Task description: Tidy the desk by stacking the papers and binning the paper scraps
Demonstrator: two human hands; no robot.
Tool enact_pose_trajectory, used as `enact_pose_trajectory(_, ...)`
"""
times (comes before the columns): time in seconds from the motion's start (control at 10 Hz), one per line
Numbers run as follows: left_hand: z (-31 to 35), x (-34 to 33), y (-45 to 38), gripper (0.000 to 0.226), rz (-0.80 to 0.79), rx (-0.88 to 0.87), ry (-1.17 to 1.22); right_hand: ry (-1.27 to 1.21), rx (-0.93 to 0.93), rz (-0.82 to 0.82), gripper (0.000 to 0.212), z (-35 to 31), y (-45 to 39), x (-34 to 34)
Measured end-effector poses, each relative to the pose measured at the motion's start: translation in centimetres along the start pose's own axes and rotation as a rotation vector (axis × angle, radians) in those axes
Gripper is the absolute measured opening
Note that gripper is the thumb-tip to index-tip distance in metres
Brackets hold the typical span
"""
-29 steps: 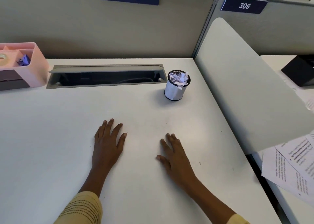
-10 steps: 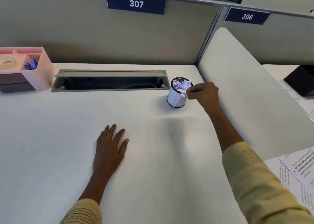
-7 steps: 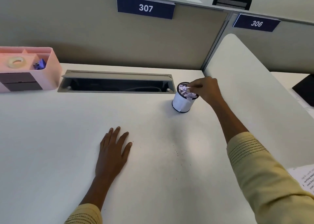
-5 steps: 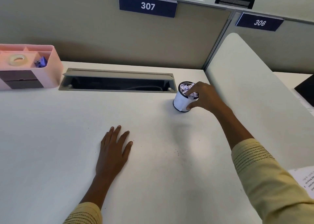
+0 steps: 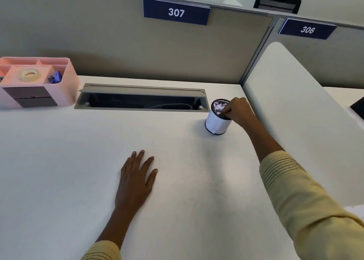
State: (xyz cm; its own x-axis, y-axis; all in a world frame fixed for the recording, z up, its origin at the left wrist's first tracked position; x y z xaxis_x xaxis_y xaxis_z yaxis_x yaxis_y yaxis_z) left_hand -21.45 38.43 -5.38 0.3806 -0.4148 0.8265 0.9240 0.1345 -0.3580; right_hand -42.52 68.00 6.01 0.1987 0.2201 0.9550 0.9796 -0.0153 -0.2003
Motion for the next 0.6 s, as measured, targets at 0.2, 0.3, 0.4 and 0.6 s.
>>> enact_pose_trajectory(0.2,0.2,0.1,-0.1,0.062,-0.006,0.007,0.007,0.106,0.068,-0.224,0.023,-1.8,-1.2,-1.0)
enact_pose_trajectory(0.3,0.2,0.3,-0.2,0.065,-0.006,0.028,0.030,0.058,0.139,-0.222,0.019,-2.6,-1.3,0.6)
enact_pose_trajectory(0.4,0.0,0.1,-0.3,0.066,-0.031,0.033,0.044,0.000,0.188,-0.163,0.022,-3.3,-1.5,2.5)
enact_pose_trajectory(0.6,0.1,1.7,-1.5,0.064,-0.021,0.022,0.081,-0.088,0.116,-0.103,0.022,-2.7,-1.4,5.3)
Point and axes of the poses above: each hand's wrist, its own y-axis away from the middle knuckle, its own x-axis out of the back of the hand, z = x × y, the point moved 10 cm from there along -y, towards the middle knuckle, and after that the axes turned 15 degrees about z, right-handed, at the moved point
